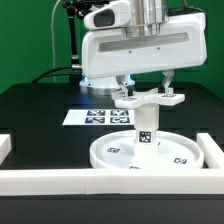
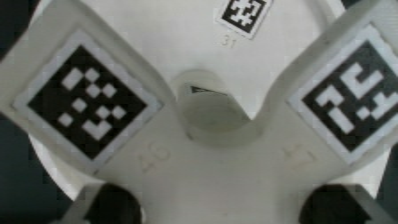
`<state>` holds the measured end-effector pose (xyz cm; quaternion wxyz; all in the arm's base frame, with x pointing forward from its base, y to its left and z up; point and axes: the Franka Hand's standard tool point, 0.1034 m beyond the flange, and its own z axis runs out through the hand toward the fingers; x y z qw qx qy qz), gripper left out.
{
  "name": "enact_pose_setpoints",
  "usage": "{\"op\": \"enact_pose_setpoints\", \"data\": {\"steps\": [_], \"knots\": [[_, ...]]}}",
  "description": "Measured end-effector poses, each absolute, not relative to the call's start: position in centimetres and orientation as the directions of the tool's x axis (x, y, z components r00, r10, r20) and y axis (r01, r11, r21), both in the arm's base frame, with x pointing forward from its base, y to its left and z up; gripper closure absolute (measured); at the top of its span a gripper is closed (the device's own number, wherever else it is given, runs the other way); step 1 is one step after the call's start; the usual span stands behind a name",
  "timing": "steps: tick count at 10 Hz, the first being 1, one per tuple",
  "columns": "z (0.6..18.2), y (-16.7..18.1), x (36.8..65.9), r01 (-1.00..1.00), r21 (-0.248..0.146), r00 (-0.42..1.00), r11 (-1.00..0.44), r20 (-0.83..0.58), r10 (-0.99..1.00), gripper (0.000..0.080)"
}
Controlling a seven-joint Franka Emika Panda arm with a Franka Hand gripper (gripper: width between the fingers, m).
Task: Assemble round table
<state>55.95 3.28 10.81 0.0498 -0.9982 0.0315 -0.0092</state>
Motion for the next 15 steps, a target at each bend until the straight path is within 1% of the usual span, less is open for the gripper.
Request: {"op": "enact_pose_setpoints", "data": {"steps": [2,3,4,5,7,8,10,11,13,15], "knots": [[10.8,3.29,55.95,-0.159,-0.101,0.987,-0.982,0.005,-0.16,0.0354],[10.78,3.29,55.96,-0.259,-0.106,0.965,-0.96,-0.003,-0.261,0.0354],[10.75,3.2,56.02,-0.398,-0.129,0.916,-0.909,-0.006,-0.4,0.0354],[10.73,3.21,56.02,-0.476,-0.142,0.878,-0.868,-0.017,-0.479,0.0354],[10.67,3.11,56.13,-0.706,-0.173,0.702,-0.687,-0.047,-0.71,0.0354],[10.66,3.18,56.05,-0.784,-0.183,0.611,-0.593,-0.06,-0.789,0.0353],[10.66,3.41,56.13,-0.906,-0.181,0.403,-0.382,-0.097,-0.91,0.0353],[10.67,3.43,56.14,-0.941,-0.173,0.311,-0.29,-0.113,-0.944,0.0353],[10.67,3.32,56.17,-0.987,-0.154,0.074,-0.048,-0.169,-0.983,0.0353],[10.68,3.33,56.19,-0.989,-0.141,-0.015,0.043,-0.19,-0.982,0.0353]]}}
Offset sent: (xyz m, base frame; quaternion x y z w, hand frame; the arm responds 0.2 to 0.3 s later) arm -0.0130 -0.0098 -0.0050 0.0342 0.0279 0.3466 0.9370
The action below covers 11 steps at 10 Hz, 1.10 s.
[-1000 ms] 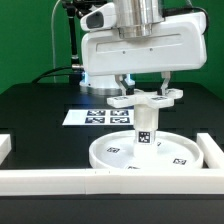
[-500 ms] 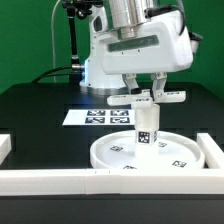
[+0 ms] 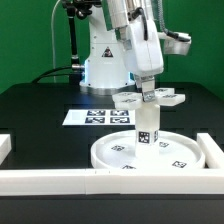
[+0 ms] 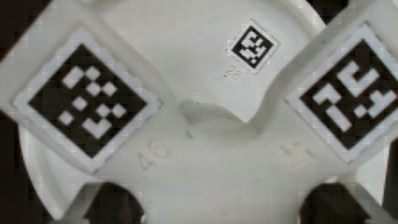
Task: Assemble round table
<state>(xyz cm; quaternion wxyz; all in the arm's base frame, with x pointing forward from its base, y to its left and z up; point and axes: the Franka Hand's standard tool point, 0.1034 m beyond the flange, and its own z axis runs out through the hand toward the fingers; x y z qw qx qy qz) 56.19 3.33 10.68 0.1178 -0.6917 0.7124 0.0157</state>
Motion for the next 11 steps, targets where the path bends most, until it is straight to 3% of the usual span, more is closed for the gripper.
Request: {"op": "enact_pose_setpoints", "data": {"steps": [2,5,6,7,8,11], "knots": [[10.7,3.3,56.2,-0.975,-0.111,-0.165,0.191,-0.209,-0.964,0.0353],[10.8,3.2,56.3,-0.953,-0.078,-0.269,0.293,-0.227,-0.936,0.0353],[10.8,3.4,56.3,-0.95,-0.075,-0.279,0.303,-0.23,-0.932,0.025],[10.7,3.4,56.3,-0.953,-0.077,-0.269,0.292,-0.228,-0.936,0.025],[10.7,3.4,56.2,-0.958,-0.077,-0.254,0.278,-0.228,-0.94,0.0181],[12.4,3.7,56.5,-0.987,-0.078,-0.117,0.141,-0.255,-0.96,0.0151]]}}
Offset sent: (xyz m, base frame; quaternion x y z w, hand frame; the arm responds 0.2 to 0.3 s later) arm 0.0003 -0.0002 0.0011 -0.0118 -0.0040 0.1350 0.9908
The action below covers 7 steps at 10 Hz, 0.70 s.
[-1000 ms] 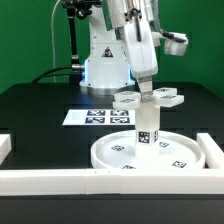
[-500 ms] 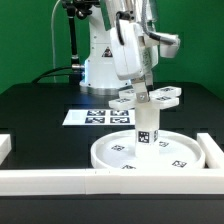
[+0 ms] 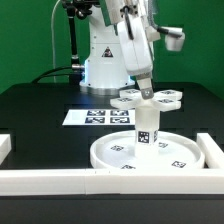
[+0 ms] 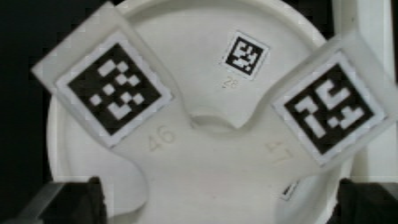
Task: Assemble round table
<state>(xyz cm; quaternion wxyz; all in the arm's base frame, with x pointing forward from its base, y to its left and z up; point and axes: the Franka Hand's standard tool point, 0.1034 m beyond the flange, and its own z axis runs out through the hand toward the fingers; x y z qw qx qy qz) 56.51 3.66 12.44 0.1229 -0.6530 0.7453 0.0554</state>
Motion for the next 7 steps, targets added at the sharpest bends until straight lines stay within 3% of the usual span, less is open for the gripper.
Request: {"op": "enact_pose_setpoints", "data": {"steps": [2,4,5,7], "knots": [[14.33,4.55,56.88,-0.992,-0.081,-0.074,0.1,-0.279,-0.957,0.0151],[13.93,4.47,56.81,-0.993,-0.083,-0.061,0.087,-0.274,-0.96,0.0151],[13.93,4.48,56.81,-0.994,-0.107,0.027,0.002,-0.266,-0.964,0.0151],[13.81,4.62,56.53,-0.941,-0.147,0.331,-0.306,-0.197,-0.923,0.0151]]}}
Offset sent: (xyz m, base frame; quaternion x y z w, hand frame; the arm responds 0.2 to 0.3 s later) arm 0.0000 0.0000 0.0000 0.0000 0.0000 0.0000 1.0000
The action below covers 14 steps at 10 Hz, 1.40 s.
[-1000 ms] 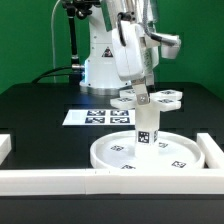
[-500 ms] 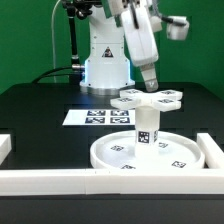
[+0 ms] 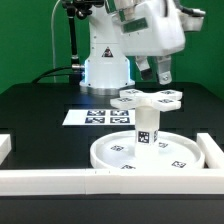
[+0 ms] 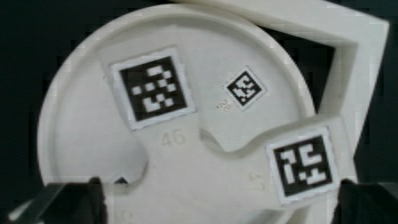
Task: Assemble round table
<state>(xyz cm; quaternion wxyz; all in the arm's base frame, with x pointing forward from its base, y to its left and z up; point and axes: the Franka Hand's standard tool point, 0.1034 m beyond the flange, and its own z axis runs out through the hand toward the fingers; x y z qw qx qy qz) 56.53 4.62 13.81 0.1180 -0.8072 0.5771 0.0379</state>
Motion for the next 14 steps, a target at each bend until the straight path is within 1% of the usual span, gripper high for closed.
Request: {"op": "enact_pose_setpoints", "data": {"steps": [1,2,5,8,9,10,11,12,13,14], "knots": [[13.93,4.94,56.4,-0.88,-0.138,0.472,-0.454,-0.164,-0.866,0.0151],[14.06,5.22,56.47,-0.805,-0.145,0.591,-0.575,-0.131,-0.796,0.0151],[14.13,5.17,56.57,-0.648,-0.168,0.761,-0.743,-0.091,-0.643,0.0151],[14.1,5.13,56.55,-0.492,-0.181,0.87,-0.852,-0.057,-0.49,0.0151],[14.04,5.01,56.51,-0.331,-0.166,0.943,-0.929,-0.021,-0.332,0.0151],[14.0,5.13,56.49,-0.201,-0.145,0.979,-0.969,0.005,-0.204,0.0151],[13.95,5.26,56.39,-0.114,-0.136,0.993,-0.984,0.014,-0.117,0.0151],[14.02,5.27,56.42,0.023,-0.116,0.999,-0.993,0.028,0.02,0.0151],[14.06,5.22,56.48,0.091,-0.109,0.995,-0.99,0.037,0.087,0.0151],[14.0,5.07,56.45,0.116,-0.108,0.993,-0.987,0.039,0.112,0.0151]]}}
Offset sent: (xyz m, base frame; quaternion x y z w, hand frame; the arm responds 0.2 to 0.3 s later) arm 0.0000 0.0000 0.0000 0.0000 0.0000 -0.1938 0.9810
